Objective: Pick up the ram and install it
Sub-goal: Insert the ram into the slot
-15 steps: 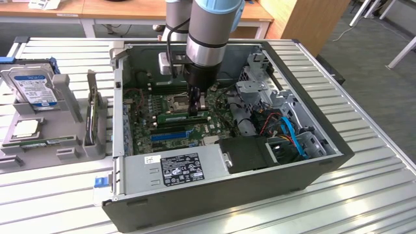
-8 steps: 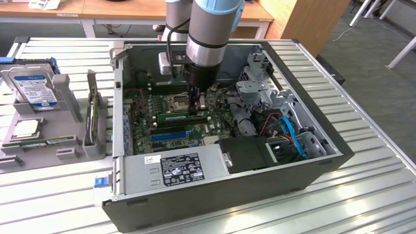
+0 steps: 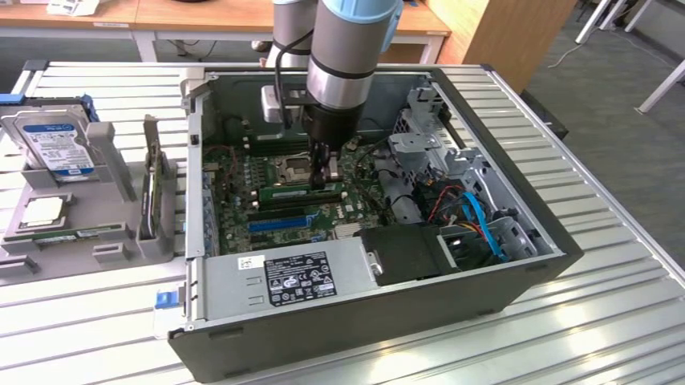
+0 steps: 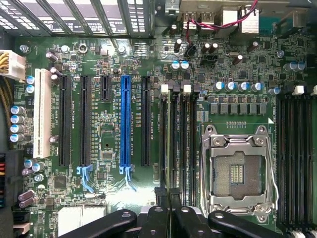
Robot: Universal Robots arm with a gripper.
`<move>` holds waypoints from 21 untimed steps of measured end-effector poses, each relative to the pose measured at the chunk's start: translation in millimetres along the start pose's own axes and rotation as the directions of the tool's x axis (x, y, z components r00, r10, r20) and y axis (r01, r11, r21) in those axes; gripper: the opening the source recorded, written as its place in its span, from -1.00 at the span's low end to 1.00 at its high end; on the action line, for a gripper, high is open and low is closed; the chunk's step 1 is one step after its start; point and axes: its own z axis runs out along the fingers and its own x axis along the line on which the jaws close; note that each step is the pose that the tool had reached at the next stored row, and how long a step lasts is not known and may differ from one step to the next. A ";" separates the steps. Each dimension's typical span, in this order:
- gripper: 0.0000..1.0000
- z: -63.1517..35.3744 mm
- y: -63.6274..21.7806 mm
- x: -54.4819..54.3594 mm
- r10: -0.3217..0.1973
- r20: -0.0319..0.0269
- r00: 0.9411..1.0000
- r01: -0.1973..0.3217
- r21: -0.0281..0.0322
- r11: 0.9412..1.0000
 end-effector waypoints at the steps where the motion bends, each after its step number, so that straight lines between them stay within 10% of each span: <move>1: -0.76 -0.2 0.0 0.1 0.000 0.001 1.000 0.000 0.000 1.000; 21: -0.76 0.2 -0.1 3.1 0.000 0.005 1.000 0.000 0.000 1.000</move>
